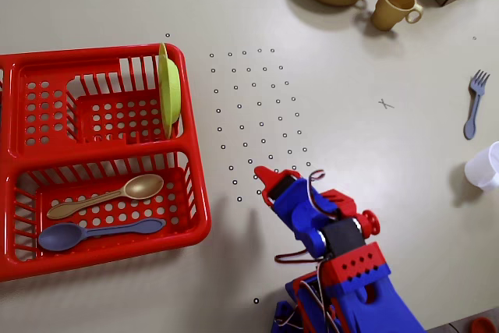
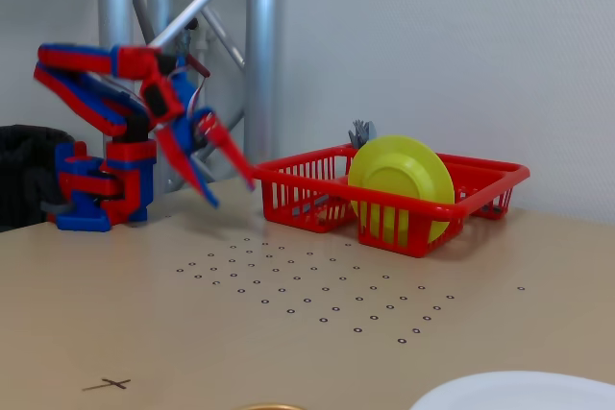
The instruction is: Grasp the plate, place it on the cross drawn on the table.
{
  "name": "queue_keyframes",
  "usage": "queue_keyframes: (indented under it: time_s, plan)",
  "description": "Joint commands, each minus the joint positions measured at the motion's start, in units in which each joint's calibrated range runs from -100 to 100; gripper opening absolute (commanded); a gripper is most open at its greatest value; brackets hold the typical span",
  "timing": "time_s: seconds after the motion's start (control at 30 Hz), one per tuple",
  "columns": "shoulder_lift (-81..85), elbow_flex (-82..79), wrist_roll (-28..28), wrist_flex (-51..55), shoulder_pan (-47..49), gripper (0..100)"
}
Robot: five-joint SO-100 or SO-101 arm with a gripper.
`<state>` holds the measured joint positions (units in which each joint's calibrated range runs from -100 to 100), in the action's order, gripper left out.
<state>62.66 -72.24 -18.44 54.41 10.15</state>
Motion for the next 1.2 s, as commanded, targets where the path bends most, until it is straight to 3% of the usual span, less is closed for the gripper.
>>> queue_keyframes:
  time_s: [0.0,0.23,0.47,1.17]
  plan:
    - [-7.2,15.8,-5.4,1.6,1.1,23]
    - [-20.7,39.1,-16.8,4.8,3.0,22]
    - [-27.6,49.2,-24.3,4.6,5.4,24]
    - [-59.8,78.2,-27.5,1.0,15.7,26]
